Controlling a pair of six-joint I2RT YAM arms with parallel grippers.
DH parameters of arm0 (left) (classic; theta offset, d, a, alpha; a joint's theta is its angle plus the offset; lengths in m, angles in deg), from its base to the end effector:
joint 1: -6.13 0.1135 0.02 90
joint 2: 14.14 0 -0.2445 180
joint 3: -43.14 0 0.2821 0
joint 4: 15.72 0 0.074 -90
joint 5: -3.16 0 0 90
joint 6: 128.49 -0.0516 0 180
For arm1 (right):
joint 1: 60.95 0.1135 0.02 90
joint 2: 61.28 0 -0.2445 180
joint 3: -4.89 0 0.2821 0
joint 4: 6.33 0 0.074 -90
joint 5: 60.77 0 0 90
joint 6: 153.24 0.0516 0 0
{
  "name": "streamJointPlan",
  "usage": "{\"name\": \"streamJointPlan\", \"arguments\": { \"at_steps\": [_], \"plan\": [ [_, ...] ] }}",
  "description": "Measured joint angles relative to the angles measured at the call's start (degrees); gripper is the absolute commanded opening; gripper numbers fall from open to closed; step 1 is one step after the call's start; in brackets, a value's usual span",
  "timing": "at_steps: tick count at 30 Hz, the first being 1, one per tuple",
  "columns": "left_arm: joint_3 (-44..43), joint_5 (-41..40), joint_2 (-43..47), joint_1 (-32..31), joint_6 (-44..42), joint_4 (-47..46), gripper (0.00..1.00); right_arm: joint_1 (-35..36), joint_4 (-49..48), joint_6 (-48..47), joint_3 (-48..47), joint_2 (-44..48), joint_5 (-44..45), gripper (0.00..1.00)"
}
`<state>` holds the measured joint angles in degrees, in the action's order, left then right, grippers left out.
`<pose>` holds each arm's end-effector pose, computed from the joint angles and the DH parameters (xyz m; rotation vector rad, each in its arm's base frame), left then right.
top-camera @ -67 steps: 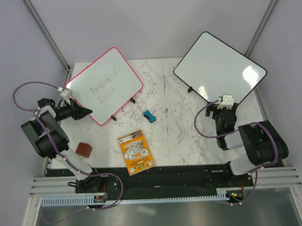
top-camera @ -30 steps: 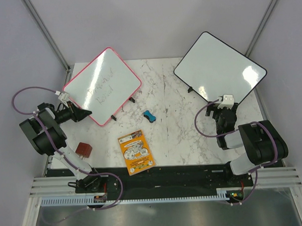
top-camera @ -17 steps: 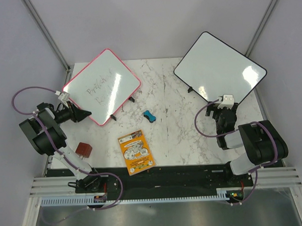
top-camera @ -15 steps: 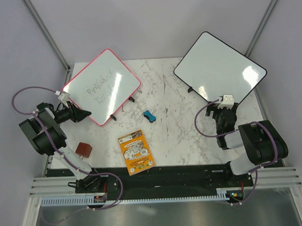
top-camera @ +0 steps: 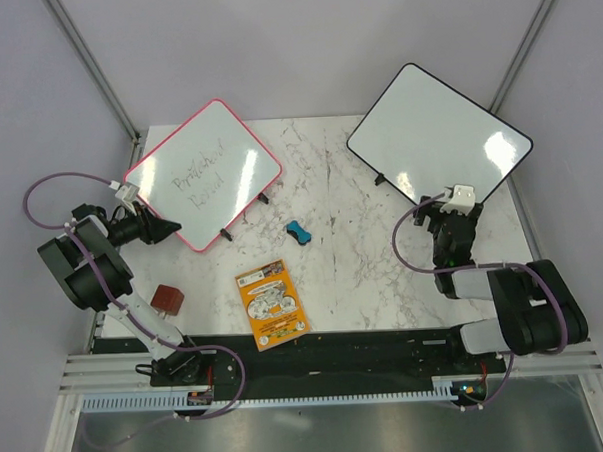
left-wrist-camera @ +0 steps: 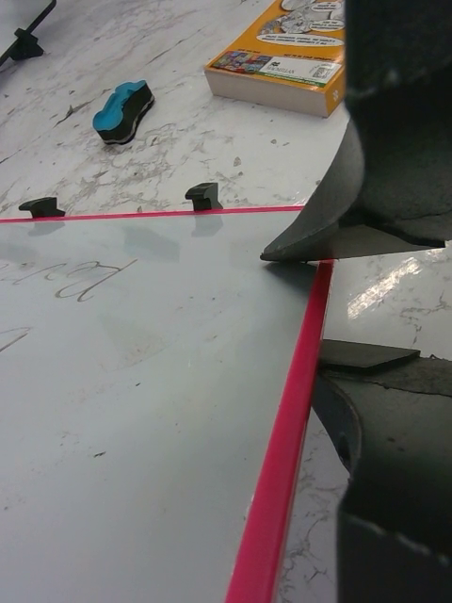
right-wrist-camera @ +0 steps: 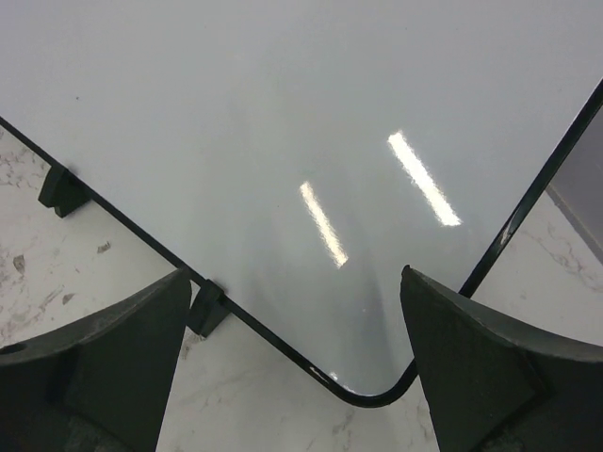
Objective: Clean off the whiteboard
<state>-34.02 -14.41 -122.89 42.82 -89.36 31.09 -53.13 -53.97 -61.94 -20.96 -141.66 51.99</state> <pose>0.3156 0.1738 0.1095 0.3887 1.9377 -0.9035 0.2638 0.0161 0.1102 0.2013 1.6742 -0.2161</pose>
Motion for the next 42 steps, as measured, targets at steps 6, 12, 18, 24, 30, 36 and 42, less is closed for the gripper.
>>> {"name": "streamJointPlan", "arguments": {
  "at_steps": [6, 12, 18, 24, 30, 36, 42],
  "plan": [
    [0.00, -0.31, 0.15, 0.00, 0.00, -0.02, 0.44, 2.36, 14.80, 3.19, -6.78, 7.65, 1.64, 0.98],
    [0.00, -0.39, 0.37, 0.00, 0.00, -0.04, 0.44, 3.41, 22.12, 8.83, -12.15, 9.18, -5.57, 0.98],
    [0.09, -0.39, 0.48, 0.00, 0.00, -0.15, 0.44, 10.27, 30.10, 11.04, -22.88, 1.73, -11.52, 0.98],
    [0.52, -0.35, 0.59, 0.11, 0.00, -0.50, 0.44, 21.59, 36.54, 9.88, -34.82, -9.46, -15.13, 0.94],
    [1.01, -0.46, 0.59, 0.26, -0.02, -0.68, 0.44, 29.03, 42.03, 7.43, -43.89, -20.98, -18.14, 0.93],
    [1.40, -1.05, 0.61, 0.37, -0.02, -0.70, 0.43, 34.03, 46.31, 6.05, -49.62, -28.37, -19.30, 0.89],
    [1.51, -1.68, 0.61, 0.37, -0.02, -0.76, 0.43, 36.83, 49.22, 5.25, -52.98, -31.32, -18.91, 0.75]
  ]
}}
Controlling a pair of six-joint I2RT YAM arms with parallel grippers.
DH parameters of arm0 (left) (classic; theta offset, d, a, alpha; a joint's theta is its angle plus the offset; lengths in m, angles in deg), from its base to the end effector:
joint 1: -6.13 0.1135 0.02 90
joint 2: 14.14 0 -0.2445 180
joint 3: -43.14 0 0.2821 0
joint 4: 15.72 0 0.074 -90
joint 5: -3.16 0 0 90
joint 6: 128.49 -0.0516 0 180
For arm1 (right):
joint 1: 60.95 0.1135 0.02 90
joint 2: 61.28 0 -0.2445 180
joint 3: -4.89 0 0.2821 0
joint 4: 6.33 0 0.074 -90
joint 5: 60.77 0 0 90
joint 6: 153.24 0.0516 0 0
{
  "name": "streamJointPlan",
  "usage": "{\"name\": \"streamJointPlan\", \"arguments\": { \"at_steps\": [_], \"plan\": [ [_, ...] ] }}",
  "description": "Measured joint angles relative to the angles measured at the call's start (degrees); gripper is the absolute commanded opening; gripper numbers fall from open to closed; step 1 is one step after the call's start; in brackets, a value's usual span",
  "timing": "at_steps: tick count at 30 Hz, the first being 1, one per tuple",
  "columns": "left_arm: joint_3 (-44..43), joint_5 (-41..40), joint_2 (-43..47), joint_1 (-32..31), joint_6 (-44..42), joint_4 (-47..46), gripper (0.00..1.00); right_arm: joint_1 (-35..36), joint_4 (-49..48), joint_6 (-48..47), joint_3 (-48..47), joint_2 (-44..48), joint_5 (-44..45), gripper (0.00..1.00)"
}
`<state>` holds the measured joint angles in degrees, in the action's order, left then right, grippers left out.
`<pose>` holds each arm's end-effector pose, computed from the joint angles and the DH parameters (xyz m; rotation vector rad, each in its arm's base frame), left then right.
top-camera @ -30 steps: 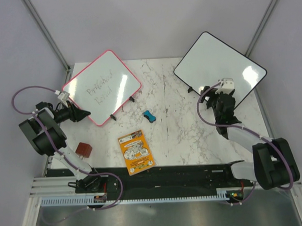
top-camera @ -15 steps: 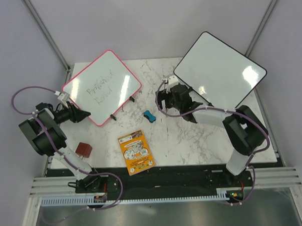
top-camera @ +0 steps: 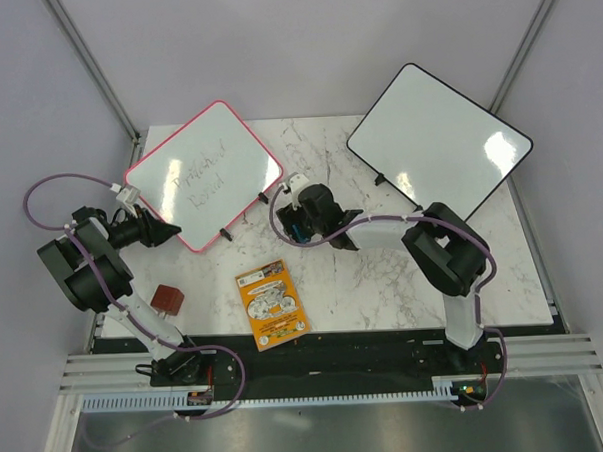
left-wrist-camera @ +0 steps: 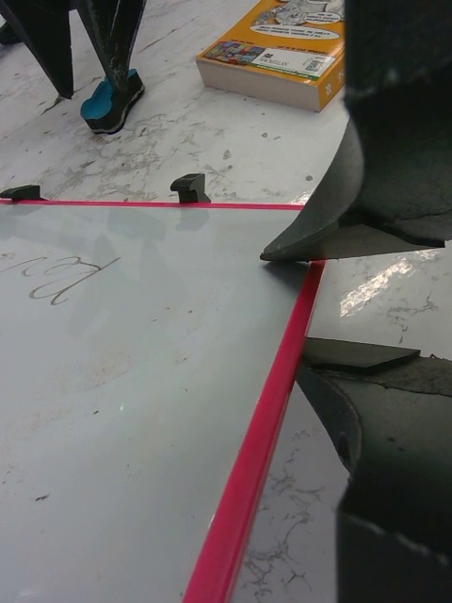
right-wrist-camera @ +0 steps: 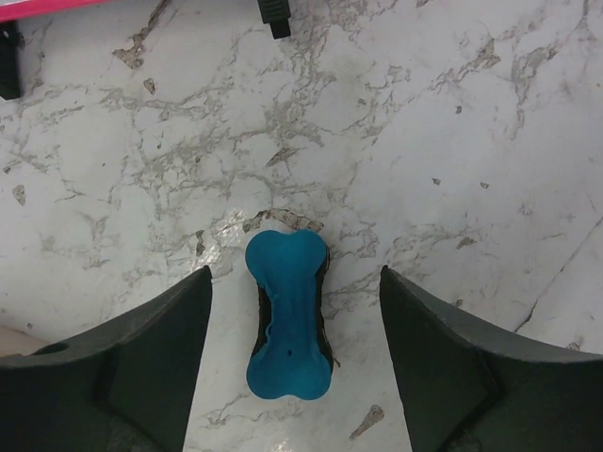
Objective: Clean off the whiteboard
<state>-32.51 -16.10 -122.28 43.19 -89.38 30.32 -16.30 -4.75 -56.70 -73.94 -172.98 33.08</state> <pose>0.3104 0.1734 0.1051 0.3820 1.9667 -0.8816 0.3232 0.3144 0.1166 -0.6825 2.0954 0.4346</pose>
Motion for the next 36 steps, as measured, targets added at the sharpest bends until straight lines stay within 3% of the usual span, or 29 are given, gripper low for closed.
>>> {"name": "streamJointPlan", "arguments": {
  "at_steps": [6, 10, 14, 21, 23, 27, 28, 36],
  "plan": [
    [0.02, -0.15, 0.00, 0.00, 0.00, -0.04, 0.43, 1.03, 1.60, 0.04, -0.85, -1.33, 1.99, 0.63],
    [0.02, -0.17, 0.00, 0.00, 0.00, -0.04, 0.43, 1.29, 2.67, 0.00, -1.18, -2.49, 3.78, 0.44],
    [0.04, -0.17, 0.00, 0.00, 0.02, -0.04, 0.43, 1.49, 2.60, 0.48, -1.18, -2.75, 4.52, 0.40],
    [0.24, -0.24, 0.11, 0.02, 0.00, -0.15, 0.44, 1.75, 2.99, 0.33, -1.55, -2.95, 5.38, 0.06],
    [0.44, -0.24, 0.20, 0.09, 0.02, -0.24, 0.45, 1.75, 2.97, 0.33, -1.57, -2.95, 5.38, 0.01],
    [1.05, -0.26, 0.81, 0.22, 0.04, -1.14, 0.50, 1.75, 2.97, 0.72, -1.57, -2.95, 5.40, 0.00],
    [1.31, -0.28, 1.07, 0.24, 0.15, -1.44, 0.58, 1.75, 2.95, 0.79, -1.55, -2.95, 5.40, 0.00],
    [3.63, -1.99, 3.41, 0.48, 3.93, -7.02, 0.64, 1.75, 2.86, 1.42, -1.57, -2.95, 5.35, 0.00]
  ]
}}
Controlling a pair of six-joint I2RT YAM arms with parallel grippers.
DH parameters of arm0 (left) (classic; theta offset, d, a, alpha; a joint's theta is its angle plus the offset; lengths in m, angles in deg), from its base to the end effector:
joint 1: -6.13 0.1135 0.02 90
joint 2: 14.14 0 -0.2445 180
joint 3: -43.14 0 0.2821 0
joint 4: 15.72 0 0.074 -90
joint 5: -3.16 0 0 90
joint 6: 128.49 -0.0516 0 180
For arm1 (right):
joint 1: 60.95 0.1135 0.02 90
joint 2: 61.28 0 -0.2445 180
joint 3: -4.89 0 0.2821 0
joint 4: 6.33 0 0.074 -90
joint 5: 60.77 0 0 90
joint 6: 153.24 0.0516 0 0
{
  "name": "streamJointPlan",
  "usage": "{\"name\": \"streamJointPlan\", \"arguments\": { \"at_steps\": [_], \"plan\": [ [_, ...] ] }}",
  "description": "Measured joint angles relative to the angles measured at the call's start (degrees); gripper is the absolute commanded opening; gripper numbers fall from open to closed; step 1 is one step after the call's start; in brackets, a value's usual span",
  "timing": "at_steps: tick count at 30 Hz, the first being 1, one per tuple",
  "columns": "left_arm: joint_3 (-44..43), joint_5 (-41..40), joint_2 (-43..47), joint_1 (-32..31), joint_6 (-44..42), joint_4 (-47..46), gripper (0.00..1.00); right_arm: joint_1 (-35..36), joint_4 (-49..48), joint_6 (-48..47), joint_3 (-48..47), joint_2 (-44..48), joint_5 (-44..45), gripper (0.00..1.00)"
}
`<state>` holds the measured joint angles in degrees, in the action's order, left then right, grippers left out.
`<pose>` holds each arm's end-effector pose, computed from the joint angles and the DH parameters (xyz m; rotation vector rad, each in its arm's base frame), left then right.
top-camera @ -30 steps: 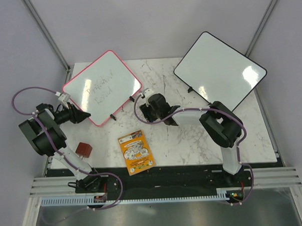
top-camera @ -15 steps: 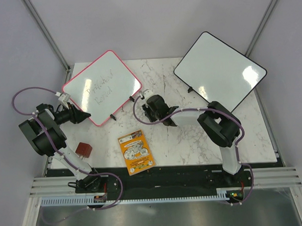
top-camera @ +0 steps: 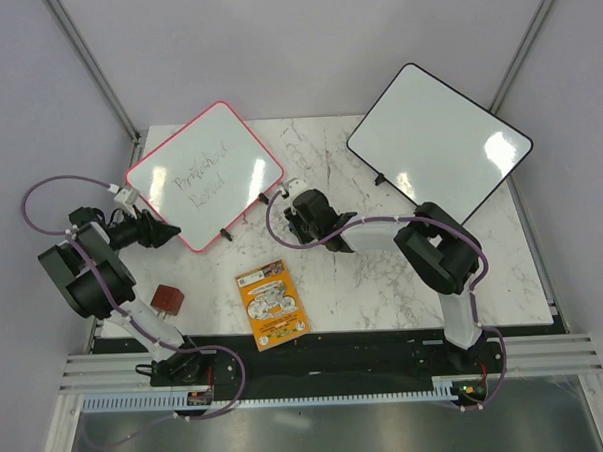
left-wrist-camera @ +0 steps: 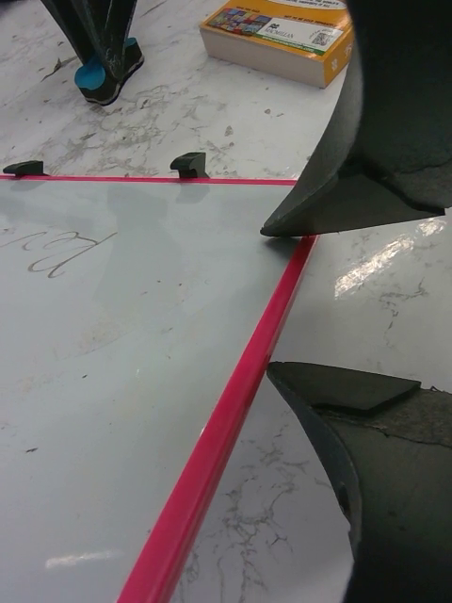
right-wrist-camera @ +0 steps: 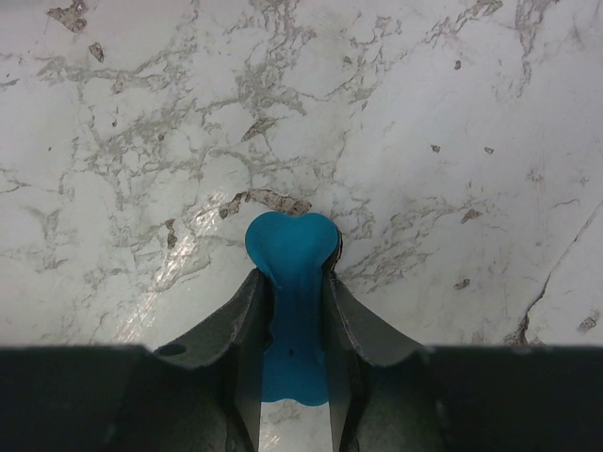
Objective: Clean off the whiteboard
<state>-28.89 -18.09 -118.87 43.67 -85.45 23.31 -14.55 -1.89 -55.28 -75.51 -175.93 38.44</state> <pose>0.3057 0.1743 0.1095 0.3826 1.9706 -0.7946 0.3182 0.3221 0.0989 -0.6600 2.1583 0.3332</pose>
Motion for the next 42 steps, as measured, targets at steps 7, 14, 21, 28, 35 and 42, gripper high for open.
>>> {"name": "streamJointPlan", "arguments": {
  "at_steps": [7, 14, 21, 28, 35, 42],
  "plan": [
    [0.15, -0.63, 0.46, 0.52, 4.68, -3.98, 0.84, 0.00, -0.42, 0.33, 0.04, 0.00, -0.02, 0.00],
    [-0.55, 1.09, 0.46, 0.79, 9.79, -6.38, 0.84, 0.00, -1.33, 0.39, 0.24, 0.00, -0.04, 0.00],
    [-1.49, 4.37, 0.26, 0.79, 20.39, -16.00, 0.84, 0.00, -2.34, 0.83, 0.59, 0.04, -0.35, 0.00],
    [-1.38, 5.44, -1.33, 0.59, 37.03, -33.90, 0.82, 0.00, -4.44, 2.54, 2.40, 2.03, -1.42, 0.00],
    [-3.15, 6.25, -4.70, 0.37, 43.43, -39.85, 0.63, 0.00, -8.04, 3.69, 3.37, 6.99, -1.84, 0.00],
    [-3.30, 6.99, -5.01, -0.17, 46.88, -43.78, 0.34, 0.28, -9.35, 4.20, 0.98, 8.46, -1.79, 0.00]
  ]
}}
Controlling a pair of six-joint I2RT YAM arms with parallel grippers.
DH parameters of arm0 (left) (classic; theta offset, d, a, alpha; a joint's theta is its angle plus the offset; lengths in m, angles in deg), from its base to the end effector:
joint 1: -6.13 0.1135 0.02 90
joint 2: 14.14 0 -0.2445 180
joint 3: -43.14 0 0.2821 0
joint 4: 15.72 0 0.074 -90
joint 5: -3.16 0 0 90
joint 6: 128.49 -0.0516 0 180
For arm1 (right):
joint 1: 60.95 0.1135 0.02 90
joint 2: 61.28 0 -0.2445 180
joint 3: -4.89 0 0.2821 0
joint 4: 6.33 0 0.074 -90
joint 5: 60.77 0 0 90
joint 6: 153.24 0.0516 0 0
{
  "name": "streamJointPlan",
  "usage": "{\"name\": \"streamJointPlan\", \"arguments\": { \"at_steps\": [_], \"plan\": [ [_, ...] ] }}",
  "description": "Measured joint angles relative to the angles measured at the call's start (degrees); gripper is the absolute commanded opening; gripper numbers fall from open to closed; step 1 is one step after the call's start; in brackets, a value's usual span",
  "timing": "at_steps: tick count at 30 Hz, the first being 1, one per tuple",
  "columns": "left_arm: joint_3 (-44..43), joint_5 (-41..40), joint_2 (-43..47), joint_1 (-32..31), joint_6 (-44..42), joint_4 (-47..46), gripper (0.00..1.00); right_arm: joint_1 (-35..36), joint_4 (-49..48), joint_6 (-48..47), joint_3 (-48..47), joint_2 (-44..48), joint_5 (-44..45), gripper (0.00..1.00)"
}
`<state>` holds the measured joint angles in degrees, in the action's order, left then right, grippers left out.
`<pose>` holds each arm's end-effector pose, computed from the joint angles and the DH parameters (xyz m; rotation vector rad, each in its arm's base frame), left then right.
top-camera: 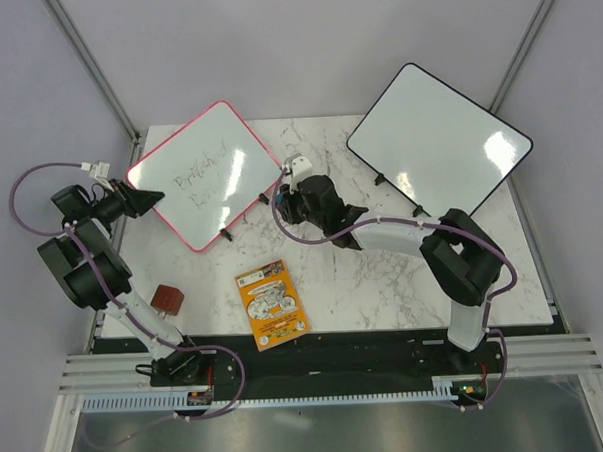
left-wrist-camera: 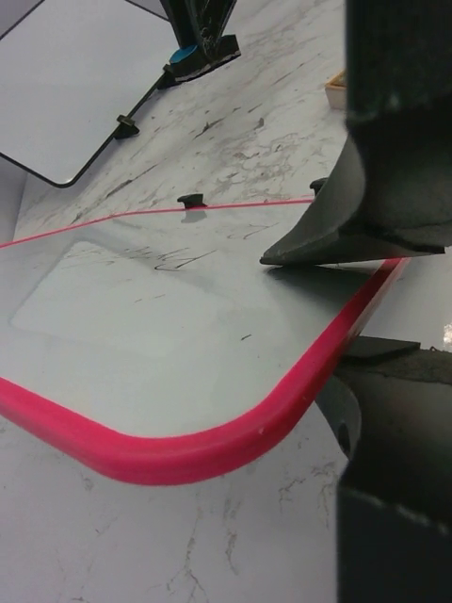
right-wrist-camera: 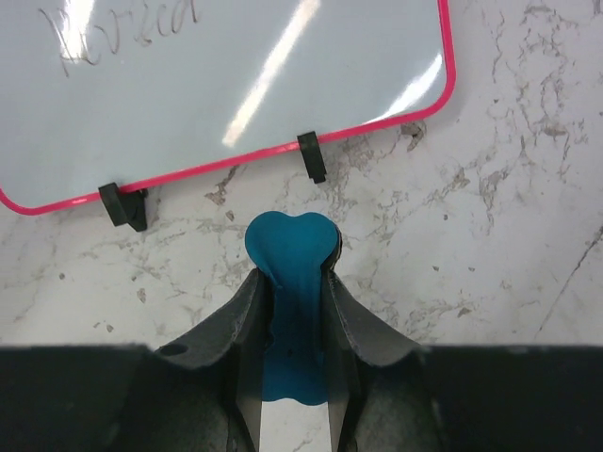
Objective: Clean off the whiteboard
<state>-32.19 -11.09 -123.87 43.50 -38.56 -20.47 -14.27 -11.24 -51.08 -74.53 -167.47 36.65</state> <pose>0.3567 0.2095 0.1414 0.1759 1.7669 -0.8899 0.3178 0.3273 0.1746 -0.5065 1.9240 0.5480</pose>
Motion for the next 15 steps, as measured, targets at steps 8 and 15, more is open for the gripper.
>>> {"name": "streamJointPlan", "arguments": {
  "at_steps": [8, 15],
  "plan": [
    [0.22, 8.87, 0.70, -0.11, 7.08, 1.97, 0.02, 1.20, -1.49, -0.72, -3.54, 0.48, -1.18, 0.00],
    [-0.83, 9.84, 0.72, 0.28, 0.55, 9.40, 0.02, 1.20, -4.70, -1.46, -7.08, -0.33, -1.22, 0.00]
  ]
}}
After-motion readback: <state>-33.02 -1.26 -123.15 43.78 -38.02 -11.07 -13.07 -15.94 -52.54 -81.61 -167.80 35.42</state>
